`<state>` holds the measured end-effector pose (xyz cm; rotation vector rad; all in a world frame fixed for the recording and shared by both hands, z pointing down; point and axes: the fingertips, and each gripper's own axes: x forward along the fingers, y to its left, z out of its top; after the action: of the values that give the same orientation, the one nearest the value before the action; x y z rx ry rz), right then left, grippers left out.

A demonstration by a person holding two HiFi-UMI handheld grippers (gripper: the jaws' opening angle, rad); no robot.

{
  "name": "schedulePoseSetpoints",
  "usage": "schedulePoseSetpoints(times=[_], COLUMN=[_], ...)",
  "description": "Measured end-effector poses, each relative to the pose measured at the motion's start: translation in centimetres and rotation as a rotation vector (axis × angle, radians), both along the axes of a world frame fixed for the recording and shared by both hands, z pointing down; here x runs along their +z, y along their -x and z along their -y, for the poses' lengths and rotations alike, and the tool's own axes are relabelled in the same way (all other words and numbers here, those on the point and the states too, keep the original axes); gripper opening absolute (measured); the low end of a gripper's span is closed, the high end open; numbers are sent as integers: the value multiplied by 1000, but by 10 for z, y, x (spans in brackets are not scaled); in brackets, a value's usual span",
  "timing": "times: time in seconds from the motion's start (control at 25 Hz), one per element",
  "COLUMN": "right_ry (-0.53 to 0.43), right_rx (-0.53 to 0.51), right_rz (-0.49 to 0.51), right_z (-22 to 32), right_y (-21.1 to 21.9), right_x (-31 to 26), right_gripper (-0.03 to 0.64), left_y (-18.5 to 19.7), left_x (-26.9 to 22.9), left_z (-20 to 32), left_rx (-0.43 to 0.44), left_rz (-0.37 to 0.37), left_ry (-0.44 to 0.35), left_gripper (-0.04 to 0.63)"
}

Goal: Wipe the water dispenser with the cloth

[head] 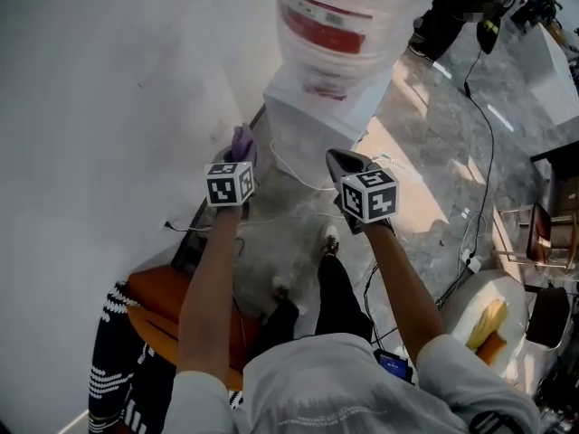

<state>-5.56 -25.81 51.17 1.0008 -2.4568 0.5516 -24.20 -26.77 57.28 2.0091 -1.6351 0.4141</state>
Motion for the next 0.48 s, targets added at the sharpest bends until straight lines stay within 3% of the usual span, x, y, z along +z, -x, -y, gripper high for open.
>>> schedulePoseSetpoints(times=[0.2,0.48], right_ry=[47,96], right_rx=[-6,11], right_rz=[-17,-14], right_z=[17,36], right_y=[16,21], right_x=[31,65], right_gripper=[14,14], left_y=[11,10], left_x=[29,70], left_z=[12,33], left_rx=[-61,-58], left_rz=[-49,-45], left_ry=[24,72], left_gripper=[55,55])
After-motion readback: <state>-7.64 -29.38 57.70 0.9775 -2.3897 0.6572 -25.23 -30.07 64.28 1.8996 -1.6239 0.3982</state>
